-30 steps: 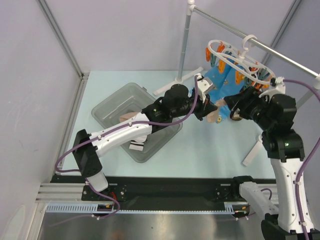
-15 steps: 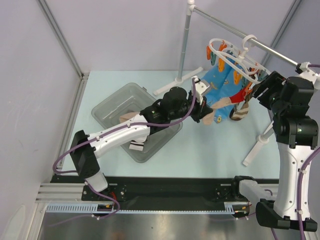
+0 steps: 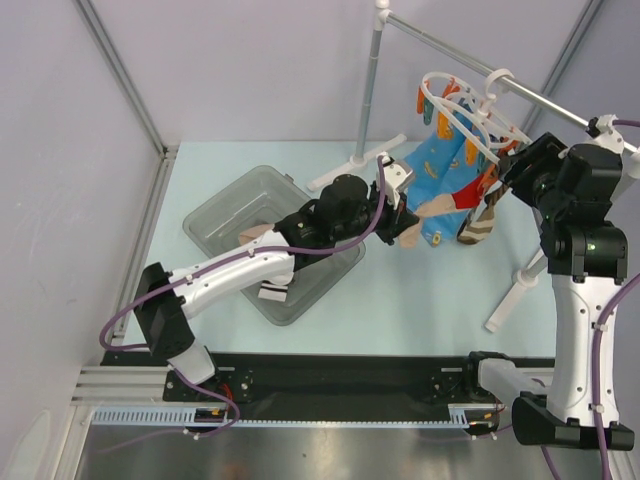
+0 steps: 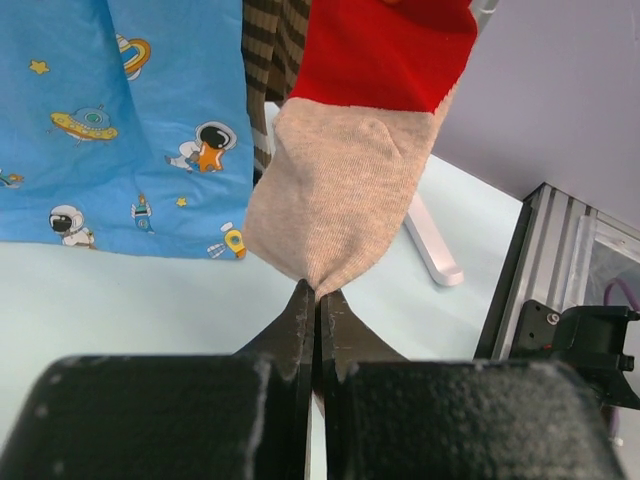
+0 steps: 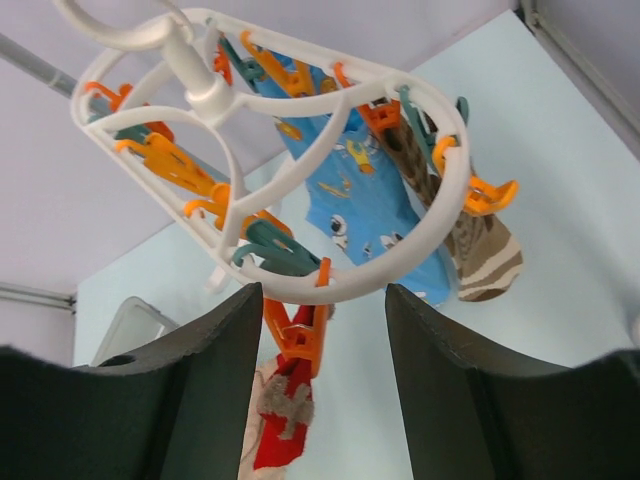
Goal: Remove the socks clipped to the hanger
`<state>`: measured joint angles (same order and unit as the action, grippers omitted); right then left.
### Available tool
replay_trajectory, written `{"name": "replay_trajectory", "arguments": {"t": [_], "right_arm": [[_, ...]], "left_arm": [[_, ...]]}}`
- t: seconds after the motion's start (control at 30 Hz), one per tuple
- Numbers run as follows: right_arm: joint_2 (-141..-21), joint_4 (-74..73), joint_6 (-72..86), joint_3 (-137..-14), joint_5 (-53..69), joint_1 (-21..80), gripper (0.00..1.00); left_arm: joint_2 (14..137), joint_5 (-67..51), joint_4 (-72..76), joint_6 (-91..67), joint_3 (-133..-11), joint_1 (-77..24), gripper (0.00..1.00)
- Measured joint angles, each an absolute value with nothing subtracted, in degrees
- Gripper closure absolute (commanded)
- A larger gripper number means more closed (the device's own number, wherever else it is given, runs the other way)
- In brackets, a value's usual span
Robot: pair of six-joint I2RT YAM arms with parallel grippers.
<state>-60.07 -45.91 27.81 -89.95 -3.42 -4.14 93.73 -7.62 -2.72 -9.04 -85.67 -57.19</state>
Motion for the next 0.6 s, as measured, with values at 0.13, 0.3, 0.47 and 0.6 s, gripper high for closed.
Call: {"name": "replay_trajectory", "arguments": {"t": [0.13, 0.3, 0.47, 0.6], "right_arm": [[-59.18, -44.27, 29.19, -88.66, -2.28, -3.49, 0.42], [-58.96, -43.77, 30.11, -86.83, -2.68, -1.06, 0.43], [-58.92, -43.86, 30.28, -85.93, -5.28, 1.58, 0.40], [-58.50, -44.05, 29.95, -85.93, -7.62, 2.09, 0.40]], "left_arm": [[93.73, -7.09, -2.72, -8.95, -85.49, -57.19, 1.00], [93.73, -6.52, -2.79, -8.91, -85.49, -57.25, 1.00], [93.76, -6.13, -3.33, -8.88, -85.73, -57.32, 1.00], [93.95, -6.13, -3.79, -8.88, -86.50, -57.39, 1.00]]}}
